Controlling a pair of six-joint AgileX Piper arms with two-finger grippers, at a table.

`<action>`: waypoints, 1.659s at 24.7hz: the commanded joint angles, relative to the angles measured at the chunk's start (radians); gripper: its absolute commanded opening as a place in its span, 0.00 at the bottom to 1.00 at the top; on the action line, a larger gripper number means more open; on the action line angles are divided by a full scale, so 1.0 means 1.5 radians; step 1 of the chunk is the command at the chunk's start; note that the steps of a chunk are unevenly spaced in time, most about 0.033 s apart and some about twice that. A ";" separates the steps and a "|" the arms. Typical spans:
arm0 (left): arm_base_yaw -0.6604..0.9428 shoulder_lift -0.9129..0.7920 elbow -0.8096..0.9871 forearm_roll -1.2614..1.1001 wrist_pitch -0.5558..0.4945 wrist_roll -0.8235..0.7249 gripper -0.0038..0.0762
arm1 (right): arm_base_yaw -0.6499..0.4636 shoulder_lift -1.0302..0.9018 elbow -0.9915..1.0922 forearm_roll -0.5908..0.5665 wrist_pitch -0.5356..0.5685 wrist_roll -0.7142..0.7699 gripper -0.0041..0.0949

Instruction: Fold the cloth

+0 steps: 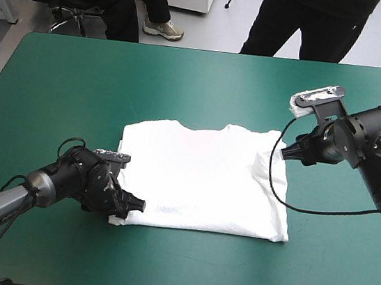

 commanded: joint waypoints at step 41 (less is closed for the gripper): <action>-0.015 0.005 -0.025 0.009 0.009 -0.017 0.03 | 0.000 0.033 0.464 0.266 -0.271 -0.079 0.23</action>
